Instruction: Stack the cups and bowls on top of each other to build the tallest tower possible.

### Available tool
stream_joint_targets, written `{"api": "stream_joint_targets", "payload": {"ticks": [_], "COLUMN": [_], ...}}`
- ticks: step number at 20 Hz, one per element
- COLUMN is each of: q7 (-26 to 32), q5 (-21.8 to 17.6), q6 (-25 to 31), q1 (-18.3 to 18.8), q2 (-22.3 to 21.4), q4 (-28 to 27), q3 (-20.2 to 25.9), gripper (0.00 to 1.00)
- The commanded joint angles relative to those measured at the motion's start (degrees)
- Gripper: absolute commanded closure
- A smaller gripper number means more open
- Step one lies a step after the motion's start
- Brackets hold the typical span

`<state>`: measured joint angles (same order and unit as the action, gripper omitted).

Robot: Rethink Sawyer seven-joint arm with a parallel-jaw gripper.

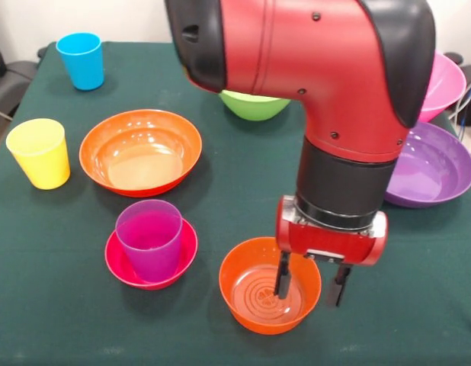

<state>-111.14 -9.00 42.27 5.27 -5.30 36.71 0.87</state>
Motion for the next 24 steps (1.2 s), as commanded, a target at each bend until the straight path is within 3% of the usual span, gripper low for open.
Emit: {"api": "stream_joint_targets", "payload": {"ticks": [1,24], "q7": [-12.64,-11.8], "q5": [0.92,3.68], "q6": [-2.57,-12.39], "q1": [-2.26,-1.21], "q2": [-1.13,2.29], "q4": [7.9,12.26], "q3": [0.21,-0.15], "gripper": [0.0,0.0]}}
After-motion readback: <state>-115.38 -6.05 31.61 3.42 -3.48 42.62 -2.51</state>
